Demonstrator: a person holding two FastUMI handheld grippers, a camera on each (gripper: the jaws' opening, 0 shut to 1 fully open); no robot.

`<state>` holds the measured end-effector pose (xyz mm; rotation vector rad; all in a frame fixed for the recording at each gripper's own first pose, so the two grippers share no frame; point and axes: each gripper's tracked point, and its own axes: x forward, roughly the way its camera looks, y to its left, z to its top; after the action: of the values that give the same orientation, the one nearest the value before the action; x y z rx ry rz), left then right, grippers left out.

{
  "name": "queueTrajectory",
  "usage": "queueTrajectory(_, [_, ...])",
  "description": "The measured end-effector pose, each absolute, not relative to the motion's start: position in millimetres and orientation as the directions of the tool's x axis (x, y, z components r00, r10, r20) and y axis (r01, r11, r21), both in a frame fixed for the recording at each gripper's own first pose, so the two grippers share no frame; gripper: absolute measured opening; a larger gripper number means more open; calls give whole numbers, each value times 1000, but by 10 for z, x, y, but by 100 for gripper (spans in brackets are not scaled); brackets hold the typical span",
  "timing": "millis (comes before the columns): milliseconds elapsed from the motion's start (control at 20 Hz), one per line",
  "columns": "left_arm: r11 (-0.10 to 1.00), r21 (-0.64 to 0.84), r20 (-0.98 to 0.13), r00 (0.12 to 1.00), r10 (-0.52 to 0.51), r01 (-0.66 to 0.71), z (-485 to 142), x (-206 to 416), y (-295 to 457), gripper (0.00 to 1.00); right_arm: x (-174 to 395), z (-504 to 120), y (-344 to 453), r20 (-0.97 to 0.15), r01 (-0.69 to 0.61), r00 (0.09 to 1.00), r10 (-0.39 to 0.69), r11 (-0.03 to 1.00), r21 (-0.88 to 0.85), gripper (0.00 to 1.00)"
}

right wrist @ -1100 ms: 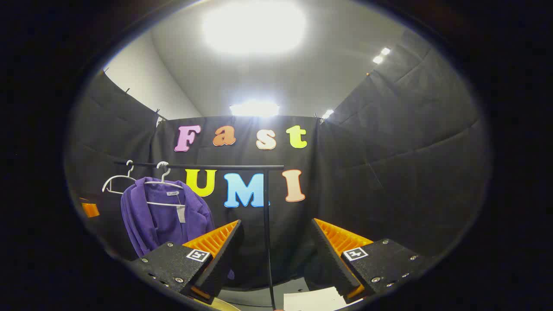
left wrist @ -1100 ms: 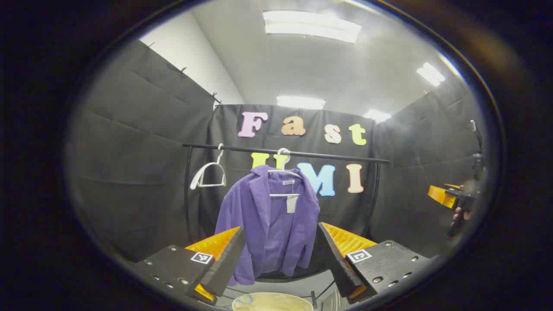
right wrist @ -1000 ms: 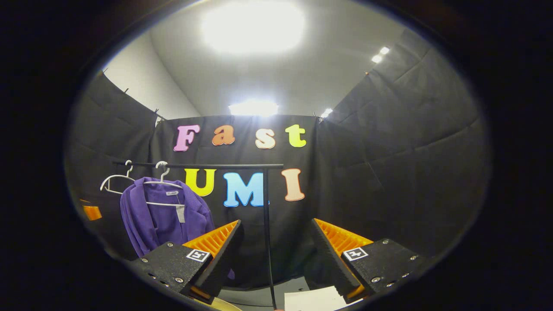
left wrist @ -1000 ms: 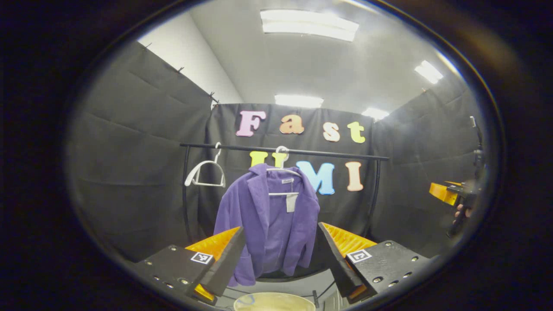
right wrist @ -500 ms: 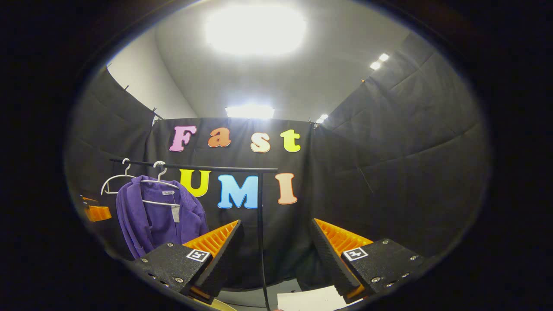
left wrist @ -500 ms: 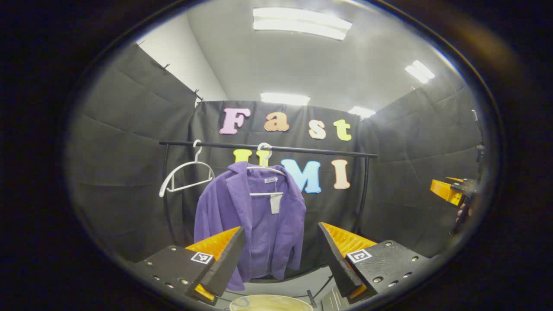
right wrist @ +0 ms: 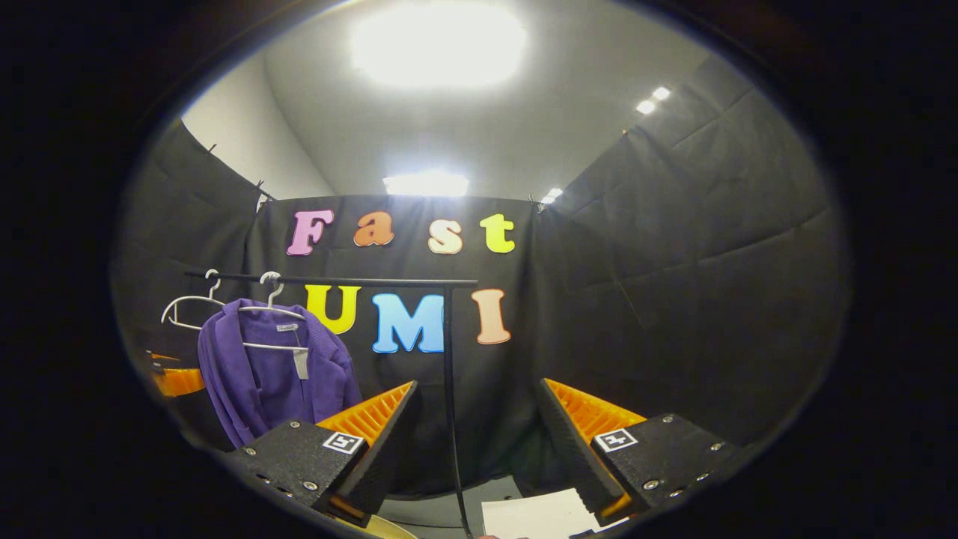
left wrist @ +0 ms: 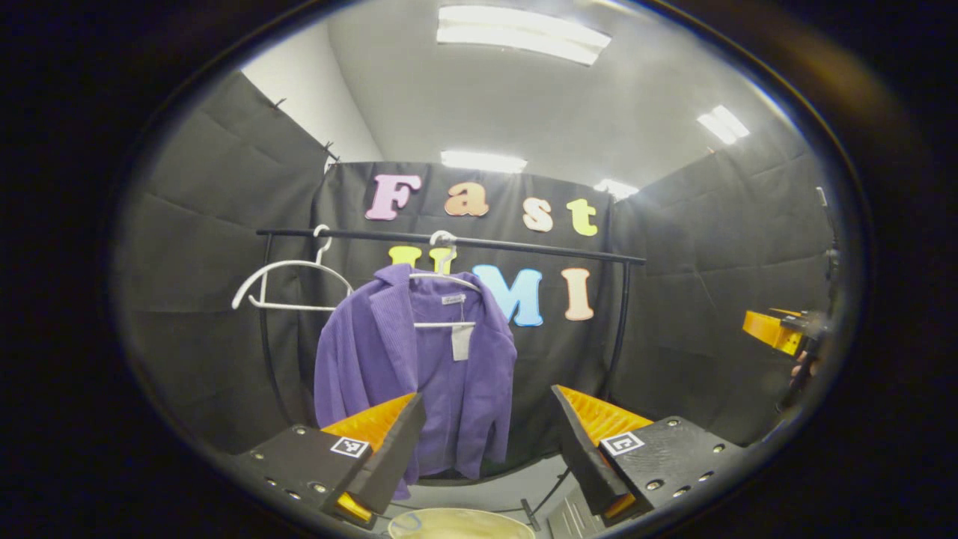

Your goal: Grasp the clothes on the hanger with both hands and then place them into the laundry hamper below.

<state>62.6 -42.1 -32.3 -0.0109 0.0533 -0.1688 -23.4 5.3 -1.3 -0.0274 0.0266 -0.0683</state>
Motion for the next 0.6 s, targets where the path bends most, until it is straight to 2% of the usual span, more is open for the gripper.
queueTrajectory(50, [987, -12, -54, 985, -164, 163, -345, 648, -380, 93, -196, 9, 98, -28, 61, 998, -62, 998, -34, 95])
queueTrajectory(200, [993, -11, -66, 991, -120, 120, -421, 727, -209, 100, -58, -5, 311, -71, 14, 997, -16, 999, -30, 96])
queueTrajectory(250, [994, -21, -64, 992, -107, 106, -437, 739, -164, 96, -11, -9, 378, -87, -4, 996, 2, 1000, -18, 96])
queueTrajectory(350, [997, -23, -72, 994, -81, 80, -476, 787, -78, 96, 101, -35, 473, -111, -31, 993, 32, 999, 11, 96])
queueTrajectory(400, [998, -9, -82, 995, -64, 64, -475, 819, -29, 100, 165, -39, 522, -118, -41, 992, 44, 999, 27, 96])
queueTrajectory(500, [999, 21, -77, 996, -35, 37, -372, 864, 41, 100, 355, -66, 674, -127, -71, 989, 79, 996, 61, 96])
queueTrajectory(550, [999, 29, -74, 997, -25, 27, -317, 906, 42, 96, 464, -97, 785, -135, -95, 985, 105, 992, 80, 96])
queueTrajectory(600, [999, 28, -71, 997, -14, 16, -267, 963, 47, 96, 578, -109, 914, -134, -124, 982, 136, 988, 95, 95])
